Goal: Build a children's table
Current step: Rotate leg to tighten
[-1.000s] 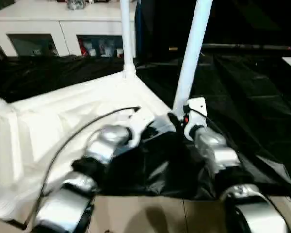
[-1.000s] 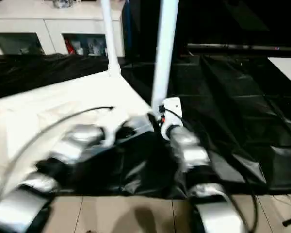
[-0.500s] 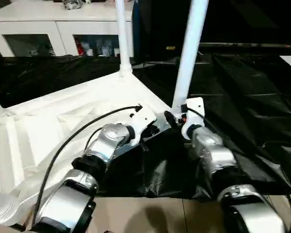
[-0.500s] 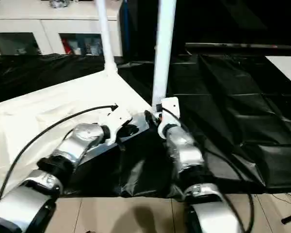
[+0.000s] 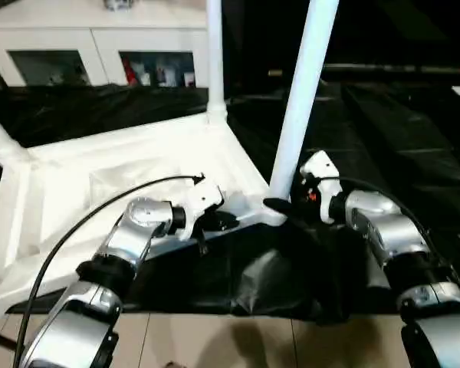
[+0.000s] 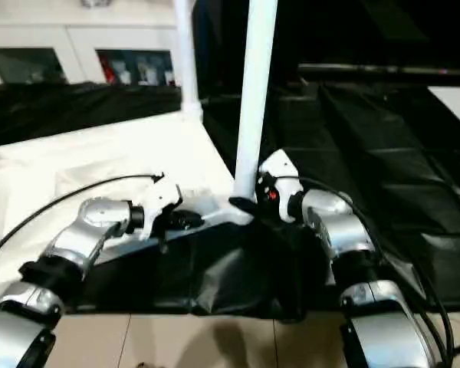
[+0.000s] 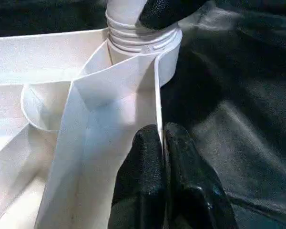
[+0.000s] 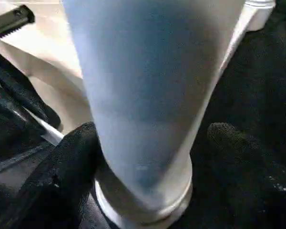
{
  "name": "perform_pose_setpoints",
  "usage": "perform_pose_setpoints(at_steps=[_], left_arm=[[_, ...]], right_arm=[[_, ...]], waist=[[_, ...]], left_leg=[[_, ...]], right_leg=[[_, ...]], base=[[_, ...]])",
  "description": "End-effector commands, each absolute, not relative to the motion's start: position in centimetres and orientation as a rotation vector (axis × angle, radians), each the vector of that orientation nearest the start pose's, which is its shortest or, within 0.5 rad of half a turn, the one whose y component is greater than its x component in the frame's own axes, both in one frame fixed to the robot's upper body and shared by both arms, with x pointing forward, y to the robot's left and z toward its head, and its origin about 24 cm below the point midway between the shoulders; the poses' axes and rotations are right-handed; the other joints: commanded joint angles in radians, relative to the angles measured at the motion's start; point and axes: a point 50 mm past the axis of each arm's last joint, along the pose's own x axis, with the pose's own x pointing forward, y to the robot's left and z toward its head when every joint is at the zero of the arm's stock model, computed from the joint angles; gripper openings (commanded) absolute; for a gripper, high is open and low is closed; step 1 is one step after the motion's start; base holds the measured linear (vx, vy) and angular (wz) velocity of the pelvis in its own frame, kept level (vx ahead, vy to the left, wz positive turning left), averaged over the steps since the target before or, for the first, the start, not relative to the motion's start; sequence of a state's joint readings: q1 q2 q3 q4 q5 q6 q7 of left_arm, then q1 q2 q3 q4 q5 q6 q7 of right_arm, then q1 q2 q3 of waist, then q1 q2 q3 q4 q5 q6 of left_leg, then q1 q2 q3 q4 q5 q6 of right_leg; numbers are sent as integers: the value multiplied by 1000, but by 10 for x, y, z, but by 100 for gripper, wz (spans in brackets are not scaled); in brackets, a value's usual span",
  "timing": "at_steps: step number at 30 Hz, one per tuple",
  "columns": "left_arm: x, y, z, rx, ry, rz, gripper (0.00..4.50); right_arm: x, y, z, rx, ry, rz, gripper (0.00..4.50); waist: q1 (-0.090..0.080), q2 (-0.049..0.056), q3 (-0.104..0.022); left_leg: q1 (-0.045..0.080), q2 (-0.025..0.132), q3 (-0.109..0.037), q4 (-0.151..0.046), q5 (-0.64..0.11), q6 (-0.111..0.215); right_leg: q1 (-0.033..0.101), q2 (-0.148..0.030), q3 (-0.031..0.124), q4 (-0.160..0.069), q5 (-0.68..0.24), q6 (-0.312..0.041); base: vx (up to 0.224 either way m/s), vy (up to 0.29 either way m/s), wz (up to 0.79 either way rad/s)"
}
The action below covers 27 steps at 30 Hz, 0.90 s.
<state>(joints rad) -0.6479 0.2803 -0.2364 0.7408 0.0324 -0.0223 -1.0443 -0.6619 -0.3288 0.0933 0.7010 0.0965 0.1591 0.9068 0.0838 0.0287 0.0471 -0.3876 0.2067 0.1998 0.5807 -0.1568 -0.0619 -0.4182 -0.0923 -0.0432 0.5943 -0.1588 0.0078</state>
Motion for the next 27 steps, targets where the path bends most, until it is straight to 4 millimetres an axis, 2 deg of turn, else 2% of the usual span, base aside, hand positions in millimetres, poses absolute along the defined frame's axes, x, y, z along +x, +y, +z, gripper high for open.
perform_pose_setpoints(at_steps=[1,7,8,12,20,25,26,27], left_arm=[[332,120,55,378,301,-1208,0],[330,119,54,370,311,-1218,0],[330,119,54,370,311,-1218,0],[330,119,54,368,315,-1218,0],[329,119,53,364,319,-1209,0],[331,117,51,359,330,-1178,0],[334,112,49,362,338,-1146,0],[335,111,48,363,339,-1139,0]], right_arm=[[351,-156,76,-156,300,918,378],[349,-158,71,-185,357,967,348],[349,-158,71,-185,357,967,327],[346,-159,67,-197,380,982,289],[345,-159,64,-157,383,970,254],[348,-157,56,-70,372,827,244],[349,-155,48,-28,385,727,242],[349,-154,46,-23,388,713,241]], waist=[[3,-8,-68],[5,-11,-70],[6,-10,-70],[5,-10,-69],[5,-10,-70],[0,-11,-67],[-5,-12,-66],[-6,-10,-66]], left_leg=[[23,20,-8,-64,-285,30],[20,19,-6,-60,-250,41],[20,19,-6,-60,-250,43],[20,19,-6,-61,-259,40],[20,19,-7,-61,-254,40],[18,18,-8,-64,-263,31],[21,16,-7,-65,-279,21],[23,16,-9,-66,-288,16]], right_leg=[[50,-39,22,-63,-231,-242],[51,-37,21,-58,-186,-247],[51,-38,21,-59,-188,-248],[51,-38,21,-61,-213,-242],[51,-37,21,-60,-208,-241],[49,-38,22,-62,-237,-233],[46,-37,23,-67,-273,-220],[45,-39,23,-68,-287,-218]], base=[[0,0,0],[0,0,0],[0,0,0],[0,0,0],[0,0,0],[0,0,0],[0,0,0],[0,0,0]])
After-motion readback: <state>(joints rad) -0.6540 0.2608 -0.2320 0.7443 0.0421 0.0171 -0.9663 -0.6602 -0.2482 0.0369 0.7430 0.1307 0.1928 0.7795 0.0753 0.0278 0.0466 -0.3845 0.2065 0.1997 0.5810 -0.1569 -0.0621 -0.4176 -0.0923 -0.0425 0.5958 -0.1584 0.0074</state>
